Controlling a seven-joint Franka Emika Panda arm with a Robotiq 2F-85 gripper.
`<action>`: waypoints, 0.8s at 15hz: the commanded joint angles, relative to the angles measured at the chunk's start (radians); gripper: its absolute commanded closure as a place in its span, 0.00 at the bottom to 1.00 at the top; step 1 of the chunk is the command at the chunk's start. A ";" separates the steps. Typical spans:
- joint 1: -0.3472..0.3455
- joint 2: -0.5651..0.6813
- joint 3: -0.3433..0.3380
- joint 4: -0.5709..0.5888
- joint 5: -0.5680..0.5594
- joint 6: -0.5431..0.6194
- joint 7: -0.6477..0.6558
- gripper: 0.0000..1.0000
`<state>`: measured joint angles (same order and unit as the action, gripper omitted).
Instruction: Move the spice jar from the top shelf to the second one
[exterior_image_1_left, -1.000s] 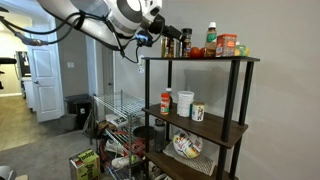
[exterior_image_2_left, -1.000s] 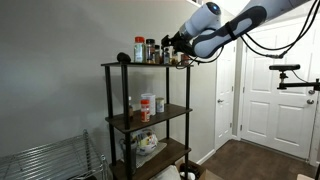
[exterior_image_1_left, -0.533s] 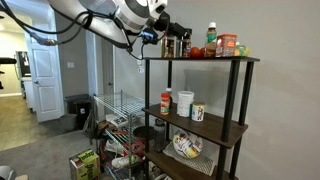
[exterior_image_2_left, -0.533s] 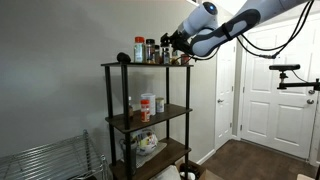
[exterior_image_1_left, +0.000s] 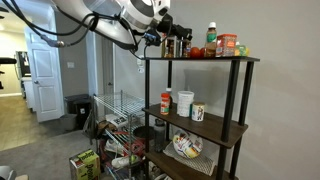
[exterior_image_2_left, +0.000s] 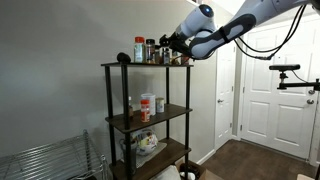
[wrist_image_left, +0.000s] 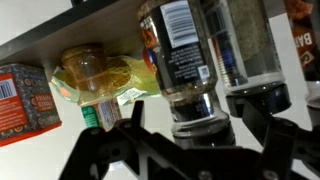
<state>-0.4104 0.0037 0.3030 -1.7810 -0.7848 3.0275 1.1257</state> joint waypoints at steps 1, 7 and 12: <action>0.006 0.021 0.003 0.025 -0.044 -0.013 0.056 0.12; 0.013 0.031 -0.001 0.022 -0.037 0.000 0.048 0.61; 0.012 0.032 -0.002 0.021 -0.029 0.006 0.044 0.71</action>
<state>-0.4005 0.0258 0.3027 -1.7717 -0.7920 3.0261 1.1315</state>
